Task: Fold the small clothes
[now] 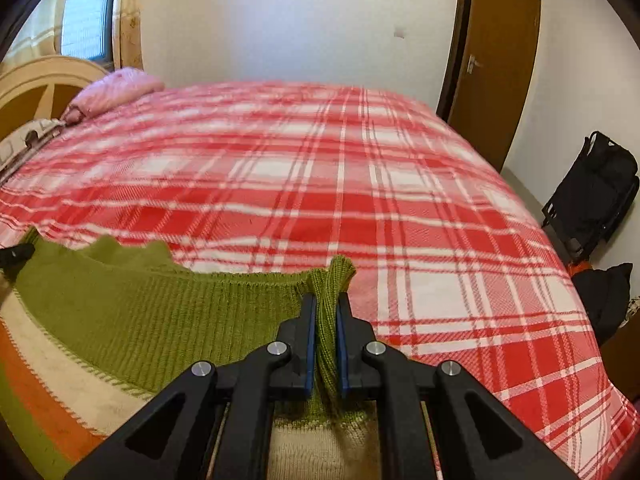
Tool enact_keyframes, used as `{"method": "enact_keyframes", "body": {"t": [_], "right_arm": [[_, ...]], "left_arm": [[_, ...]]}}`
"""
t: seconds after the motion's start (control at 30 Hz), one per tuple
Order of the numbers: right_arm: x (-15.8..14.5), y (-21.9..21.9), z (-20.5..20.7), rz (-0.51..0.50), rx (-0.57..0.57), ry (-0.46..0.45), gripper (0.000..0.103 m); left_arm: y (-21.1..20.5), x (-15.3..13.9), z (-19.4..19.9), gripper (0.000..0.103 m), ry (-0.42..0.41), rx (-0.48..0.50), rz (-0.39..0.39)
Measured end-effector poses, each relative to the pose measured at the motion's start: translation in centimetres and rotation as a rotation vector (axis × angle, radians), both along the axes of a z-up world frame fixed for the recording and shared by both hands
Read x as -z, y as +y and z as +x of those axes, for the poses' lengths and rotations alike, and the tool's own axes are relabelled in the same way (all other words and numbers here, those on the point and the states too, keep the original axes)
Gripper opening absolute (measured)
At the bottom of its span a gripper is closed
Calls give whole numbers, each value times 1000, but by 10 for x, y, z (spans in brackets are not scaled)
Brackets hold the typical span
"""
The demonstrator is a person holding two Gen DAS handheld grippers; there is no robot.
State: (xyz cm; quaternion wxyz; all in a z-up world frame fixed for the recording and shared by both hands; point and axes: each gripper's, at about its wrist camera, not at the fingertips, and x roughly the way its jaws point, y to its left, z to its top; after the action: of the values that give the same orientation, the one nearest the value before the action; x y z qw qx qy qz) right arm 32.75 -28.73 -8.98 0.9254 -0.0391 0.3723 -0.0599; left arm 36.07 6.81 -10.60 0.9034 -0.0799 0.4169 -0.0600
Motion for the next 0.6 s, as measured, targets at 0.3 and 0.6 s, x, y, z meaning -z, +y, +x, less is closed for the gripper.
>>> {"method": "enact_keyframes", "body": {"t": [0.3,0.6], "right_arm": [[8,8,12,-113,62,75,47],[-65,-4,-81,1,91,-148,49]], "left_arm": [[-2,8,6,35,29,-31,30],[29,-40,-35,59,-20,-82,76]]}}
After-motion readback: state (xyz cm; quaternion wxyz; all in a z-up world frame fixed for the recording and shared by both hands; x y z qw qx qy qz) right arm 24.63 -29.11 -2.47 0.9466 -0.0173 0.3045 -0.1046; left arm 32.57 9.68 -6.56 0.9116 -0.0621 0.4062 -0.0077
